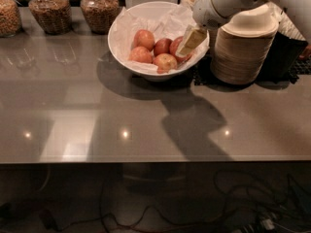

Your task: Pick apple from white bowl

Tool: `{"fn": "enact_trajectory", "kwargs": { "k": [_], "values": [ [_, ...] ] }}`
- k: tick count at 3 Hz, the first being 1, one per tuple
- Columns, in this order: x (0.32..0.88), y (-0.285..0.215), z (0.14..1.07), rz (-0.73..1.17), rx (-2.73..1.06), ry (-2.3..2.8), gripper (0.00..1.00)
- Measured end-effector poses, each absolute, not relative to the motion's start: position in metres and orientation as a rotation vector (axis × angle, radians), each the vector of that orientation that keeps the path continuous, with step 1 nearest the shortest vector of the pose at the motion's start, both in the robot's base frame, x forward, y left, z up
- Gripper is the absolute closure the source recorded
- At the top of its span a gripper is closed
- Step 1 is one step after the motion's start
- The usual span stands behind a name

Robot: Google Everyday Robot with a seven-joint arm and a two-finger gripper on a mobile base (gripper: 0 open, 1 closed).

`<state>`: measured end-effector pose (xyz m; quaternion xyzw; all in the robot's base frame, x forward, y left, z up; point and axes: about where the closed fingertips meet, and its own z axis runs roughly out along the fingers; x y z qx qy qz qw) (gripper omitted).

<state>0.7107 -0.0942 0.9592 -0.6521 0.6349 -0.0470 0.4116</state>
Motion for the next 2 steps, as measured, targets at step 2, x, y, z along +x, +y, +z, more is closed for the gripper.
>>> {"fn": "enact_trajectory", "kwargs": {
  "k": [2],
  "values": [
    [0.729,-0.096,0.935,-0.132,-1.710,1.618,0.35]
  ]
}}
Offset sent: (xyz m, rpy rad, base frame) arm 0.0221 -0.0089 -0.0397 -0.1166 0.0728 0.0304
